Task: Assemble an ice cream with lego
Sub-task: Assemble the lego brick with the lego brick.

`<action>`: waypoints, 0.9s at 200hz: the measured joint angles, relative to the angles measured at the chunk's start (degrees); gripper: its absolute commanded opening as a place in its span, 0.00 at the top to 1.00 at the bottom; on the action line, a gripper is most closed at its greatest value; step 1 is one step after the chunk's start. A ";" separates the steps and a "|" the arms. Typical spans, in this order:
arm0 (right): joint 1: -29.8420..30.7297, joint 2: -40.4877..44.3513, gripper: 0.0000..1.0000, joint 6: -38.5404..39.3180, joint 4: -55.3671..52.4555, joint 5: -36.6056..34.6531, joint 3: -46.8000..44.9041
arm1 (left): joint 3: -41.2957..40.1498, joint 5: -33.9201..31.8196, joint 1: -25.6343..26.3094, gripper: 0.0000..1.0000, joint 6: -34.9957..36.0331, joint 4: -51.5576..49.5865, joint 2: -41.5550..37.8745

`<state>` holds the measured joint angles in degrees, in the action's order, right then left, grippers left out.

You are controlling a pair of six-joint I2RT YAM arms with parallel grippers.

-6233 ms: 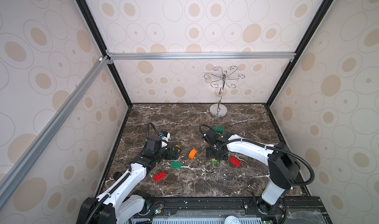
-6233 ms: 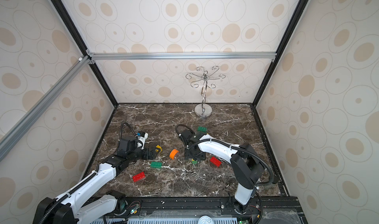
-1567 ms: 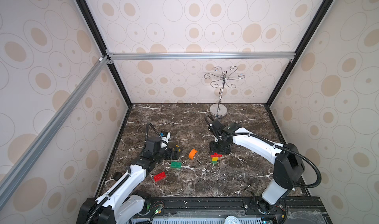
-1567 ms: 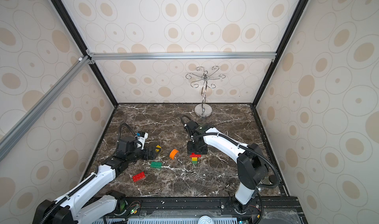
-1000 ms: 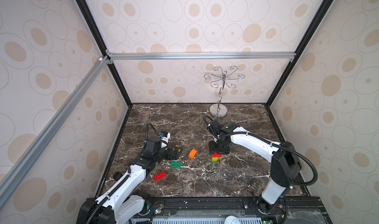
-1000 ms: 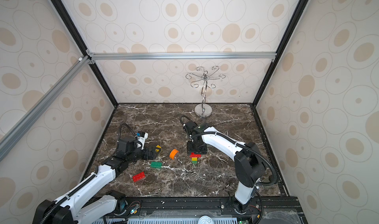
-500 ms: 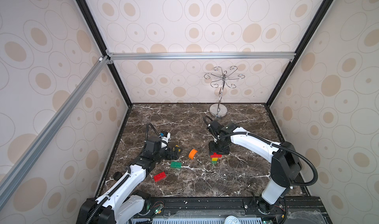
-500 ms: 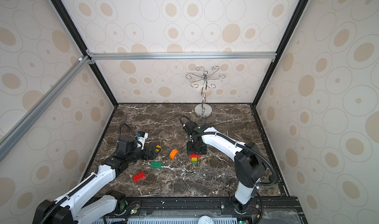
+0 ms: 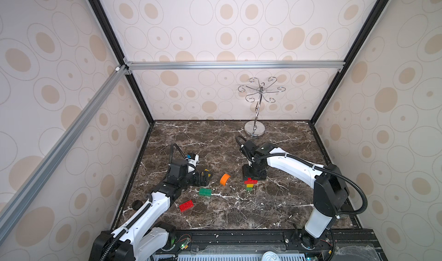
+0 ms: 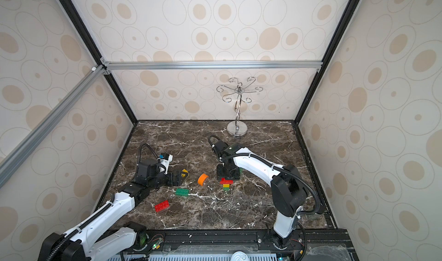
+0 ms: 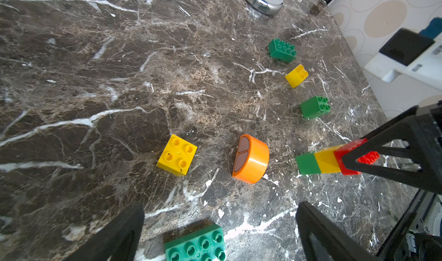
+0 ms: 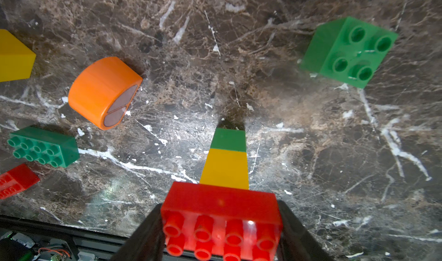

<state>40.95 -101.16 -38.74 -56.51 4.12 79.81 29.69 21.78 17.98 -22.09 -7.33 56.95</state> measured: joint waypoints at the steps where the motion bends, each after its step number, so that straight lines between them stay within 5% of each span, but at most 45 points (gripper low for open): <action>1: 0.00 -0.02 0.51 0.04 -0.04 0.00 0.02 | 0.00 0.00 0.00 0.00 0.00 0.00 0.00; 37: 0.00 -0.57 0.50 0.28 -0.52 -0.02 0.44 | 0.00 0.00 0.00 0.00 0.00 -0.02 -0.02; 180: 0.37 -1.64 0.20 0.35 -0.26 0.20 -1.14 | 0.00 -0.52 0.00 0.00 0.00 -0.04 -1.20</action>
<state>41.32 -102.80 -38.39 -56.77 4.32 78.67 29.69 21.26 17.98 -22.09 -7.38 55.75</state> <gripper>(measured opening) 0.782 0.999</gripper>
